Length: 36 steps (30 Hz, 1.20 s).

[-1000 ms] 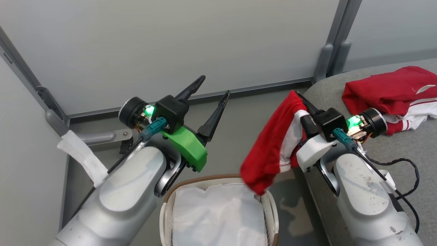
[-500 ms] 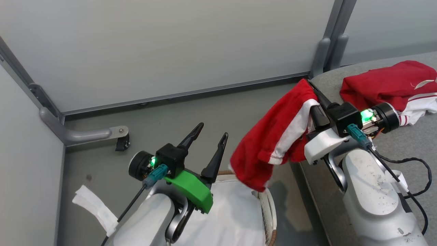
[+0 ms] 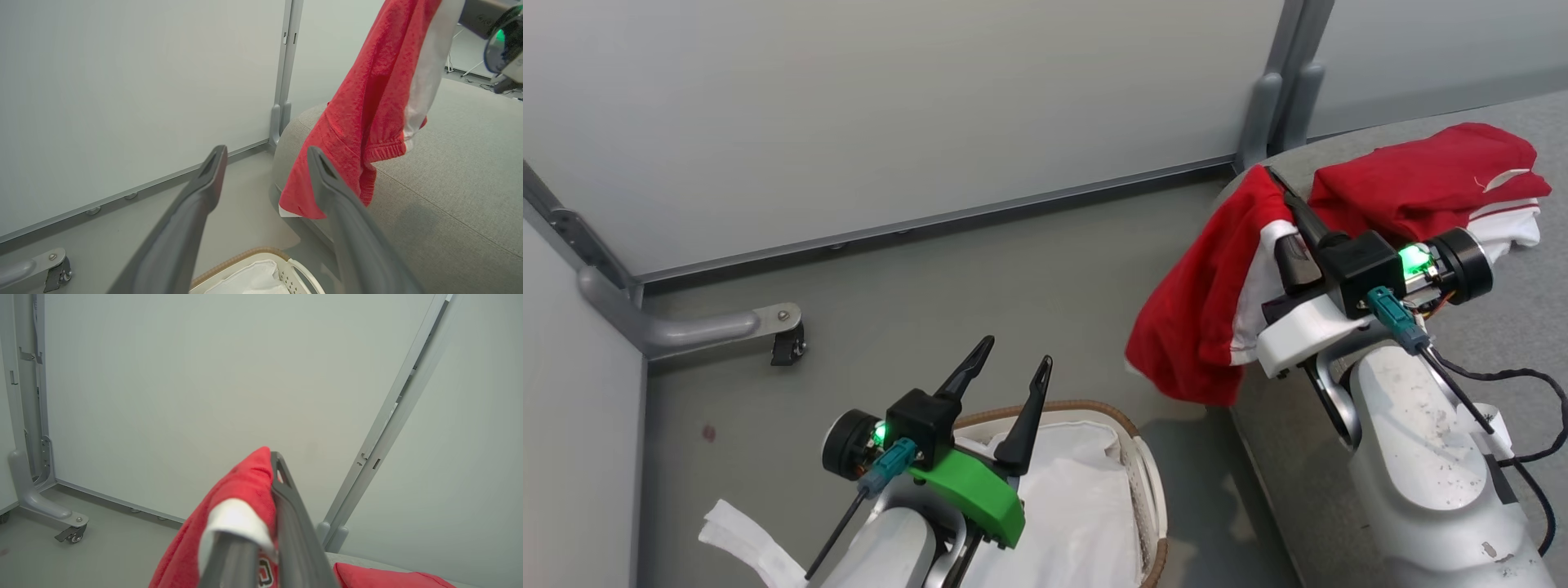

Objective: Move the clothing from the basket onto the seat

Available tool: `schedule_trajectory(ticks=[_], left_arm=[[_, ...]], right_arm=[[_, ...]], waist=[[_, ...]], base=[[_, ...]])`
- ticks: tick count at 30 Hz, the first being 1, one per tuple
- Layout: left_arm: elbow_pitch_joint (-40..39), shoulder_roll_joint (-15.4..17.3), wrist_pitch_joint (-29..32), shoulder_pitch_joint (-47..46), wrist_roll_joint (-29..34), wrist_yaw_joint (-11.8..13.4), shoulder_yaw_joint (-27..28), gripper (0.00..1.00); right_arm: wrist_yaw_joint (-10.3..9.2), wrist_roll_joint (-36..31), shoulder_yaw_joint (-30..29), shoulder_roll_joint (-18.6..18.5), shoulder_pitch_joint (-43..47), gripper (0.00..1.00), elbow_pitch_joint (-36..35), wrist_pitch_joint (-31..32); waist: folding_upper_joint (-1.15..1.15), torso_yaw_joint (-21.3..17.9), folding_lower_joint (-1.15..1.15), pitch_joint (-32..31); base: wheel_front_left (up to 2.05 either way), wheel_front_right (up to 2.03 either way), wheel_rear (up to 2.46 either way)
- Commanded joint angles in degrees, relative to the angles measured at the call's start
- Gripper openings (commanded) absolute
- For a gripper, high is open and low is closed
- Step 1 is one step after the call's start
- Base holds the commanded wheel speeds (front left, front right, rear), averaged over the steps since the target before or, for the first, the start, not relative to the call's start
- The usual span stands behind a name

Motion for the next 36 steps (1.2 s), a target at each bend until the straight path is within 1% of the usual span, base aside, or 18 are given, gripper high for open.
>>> schedule_trajectory(ticks=[1, 6, 11, 17, 23, 29, 32, 33, 36], left_arm=[[-0.1, -0.2, -0.2, 1.1, 0.7, -0.2, 0.6, 1.00], [-0.7, -0.8, -0.2, 1.4, 1.8, -0.5, 1.6, 1.00], [-1.4, -1.1, -0.2, 0.6, 2.5, -0.5, 0.9, 1.00], [-2.3, -1.2, -0.2, -1.0, 2.1, -0.5, -1.2, 1.00], [-3.6, -1.3, -0.2, -2.9, 2.6, -0.5, -2.8, 1.00], [-5.1, -0.4, -0.2, -5.6, 3.0, -0.5, -3.6, 1.00], [-5.9, 0.1, -0.1, -6.7, 3.3, -0.5, -4.0, 1.00], [-6.2, 0.4, -0.1, -7.5, 3.6, -0.5, -3.9, 1.00], [-6.7, 0.8, -0.1, -8.4, 3.8, -0.5, -3.8, 1.00]], right_arm=[[-0.08, -0.4, -0.3, -0.2, -0.2, 0.00, -0.7, -0.1], [-0.08, -1.5, -1.7, -0.2, -0.5, 0.00, -2.3, -0.1], [-0.08, -2.6, -4.0, -0.2, -0.7, 0.00, -3.5, -0.1], [-0.08, -2.9, -6.2, -0.2, -1.5, 0.00, -4.5, -0.1], [-0.08, -2.6, -7.8, -0.2, -3.7, 0.00, -5.5, -0.1], [-0.08, -2.9, -10.0, -1.3, -10.8, 0.00, -6.1, -0.1], [-0.08, -3.3, -12.1, -3.4, -16.7, 0.00, -5.4, -0.1], [-0.08, -3.6, -13.6, -5.5, -21.2, 0.00, -4.8, -0.1], [-0.08, -4.2, -16.5, -8.6, -27.8, 0.00, -3.7, -0.1]], waist=[[0.00, -2.0, 0.00, 0.7], [0.00, -6.3, 0.00, 2.0], [0.00, -10.3, 0.00, 3.7], [0.00, -12.9, 0.00, 6.0], [0.00, -12.6, 0.00, 9.9], [0.00, -10.6, 0.00, 15.1], [0.00, -9.4, 0.00, 17.8], [0.00, -8.6, 0.00, 19.4], [0.00, -7.6, 0.00, 21.2]], base=[[0.00, 0.00, 0.00], [0.00, 0.00, 0.00], [0.00, 0.00, 0.00], [0.00, 0.00, 0.00], [0.00, 0.00, 0.00], [0.00, 0.00, 0.00], [0.00, 0.00, 0.00], [0.00, 0.00, 0.00], [0.00, 0.00, 0.00]])
